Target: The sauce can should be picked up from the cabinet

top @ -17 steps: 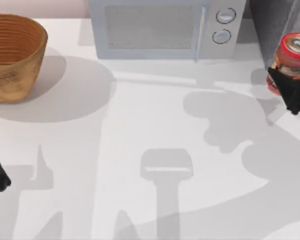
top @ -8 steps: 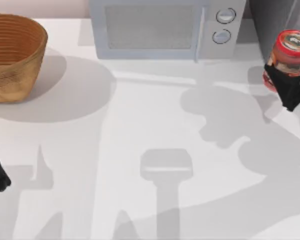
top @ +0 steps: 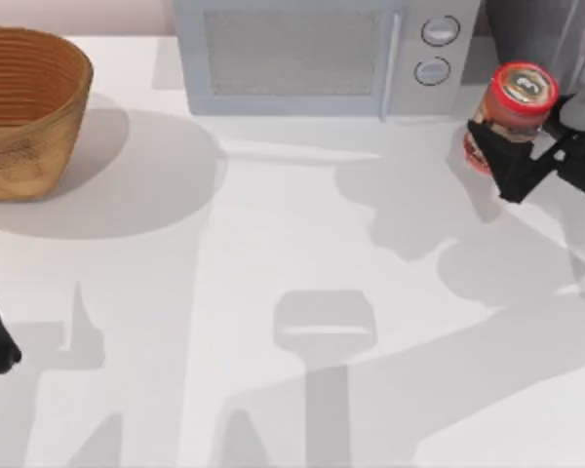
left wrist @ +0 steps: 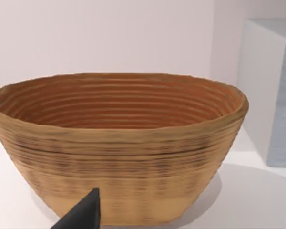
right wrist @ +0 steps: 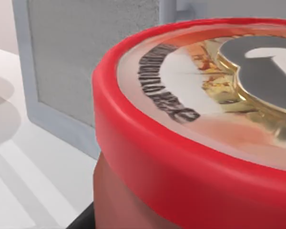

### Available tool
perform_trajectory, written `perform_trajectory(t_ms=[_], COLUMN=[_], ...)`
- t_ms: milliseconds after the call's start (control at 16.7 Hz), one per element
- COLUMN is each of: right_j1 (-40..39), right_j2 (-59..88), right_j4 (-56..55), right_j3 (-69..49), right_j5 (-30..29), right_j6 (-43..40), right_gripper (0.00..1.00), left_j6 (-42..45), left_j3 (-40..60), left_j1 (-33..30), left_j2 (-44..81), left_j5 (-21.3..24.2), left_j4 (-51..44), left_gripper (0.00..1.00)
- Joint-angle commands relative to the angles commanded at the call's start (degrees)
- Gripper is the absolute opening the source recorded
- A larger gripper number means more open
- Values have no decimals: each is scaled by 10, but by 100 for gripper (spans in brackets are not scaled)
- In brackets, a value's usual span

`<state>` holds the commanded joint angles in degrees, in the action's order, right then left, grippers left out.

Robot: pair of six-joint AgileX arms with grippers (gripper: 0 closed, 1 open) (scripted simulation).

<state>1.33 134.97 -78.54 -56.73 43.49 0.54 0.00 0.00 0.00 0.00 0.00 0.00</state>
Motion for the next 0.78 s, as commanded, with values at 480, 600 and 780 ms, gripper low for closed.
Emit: perform_trajectory(t_ms=[480, 600, 780], right_j1=[0, 0, 0], right_j2=[0, 0, 0], right_j4=[0, 0, 0], right_j3=[0, 0, 0], right_j5=[0, 0, 0], right_j6=[0, 0, 0], right_gripper=[38, 53, 75], left_j6=[0, 0, 0], left_j3=[0, 0, 0], left_j1=[0, 0, 0], left_j2=[0, 0, 0], left_j5=[0, 0, 0], left_j4=[0, 0, 0], left_gripper=[100, 100, 100])
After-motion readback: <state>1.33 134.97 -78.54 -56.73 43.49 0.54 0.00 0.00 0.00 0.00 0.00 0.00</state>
